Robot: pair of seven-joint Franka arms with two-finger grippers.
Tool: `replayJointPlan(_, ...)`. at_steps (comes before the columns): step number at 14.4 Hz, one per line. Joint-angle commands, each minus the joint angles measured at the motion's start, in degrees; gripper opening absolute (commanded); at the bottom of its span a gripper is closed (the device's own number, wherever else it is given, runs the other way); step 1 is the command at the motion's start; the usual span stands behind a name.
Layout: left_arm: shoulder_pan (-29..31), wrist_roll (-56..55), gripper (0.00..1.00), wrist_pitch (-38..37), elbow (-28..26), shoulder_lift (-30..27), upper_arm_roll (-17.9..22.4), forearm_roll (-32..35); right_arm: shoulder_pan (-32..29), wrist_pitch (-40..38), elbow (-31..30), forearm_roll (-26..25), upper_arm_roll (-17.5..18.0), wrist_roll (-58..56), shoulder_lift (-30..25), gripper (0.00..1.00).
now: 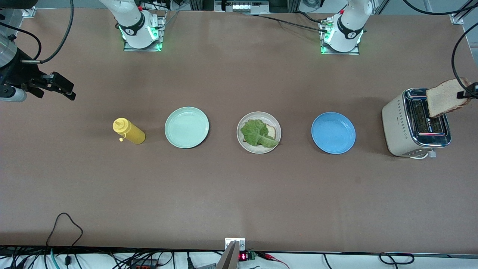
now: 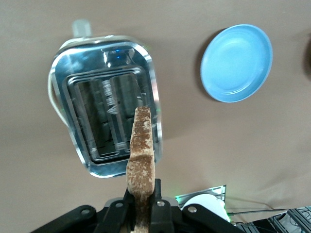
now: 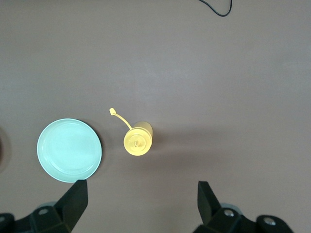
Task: Make sandwich in beige plate with both arms
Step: 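Lift the bread slice up out of the toaster with the left gripper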
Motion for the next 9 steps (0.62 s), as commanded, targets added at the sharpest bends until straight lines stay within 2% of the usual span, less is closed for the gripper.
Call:
replayJointPlan(1, -7.6, -2.1, 0.01, -1.9, 2.1, 1.1, -0.3, 1.1, -1.5, 0.6, -1.1, -0.6, 1.3, -0.6, -1.3, 1.0)
replayJointPlan(6, -19.4, -3.2, 0.02, -2.3, 2.0, 2.6, -4.2, -0.3, -1.8, 0.0, -1.1, -0.4, 1.5, -3.2, -1.4, 1.0)
replayJointPlan(7, -21.0, -4.0, 0.02, -2.0, 2.0, 3.6, -4.3, -1.8, -1.5, 0.1, -1.0, -0.5, 1.4, -3.7, -1.4, 1.0)
replayJointPlan(9, -23.4, -5.0, 0.02, -1.6, 2.0, 6.2, -4.4, -10.5, 0.5, -0.1, -0.3, -0.7, 0.8, -3.5, -1.4, 1.0)
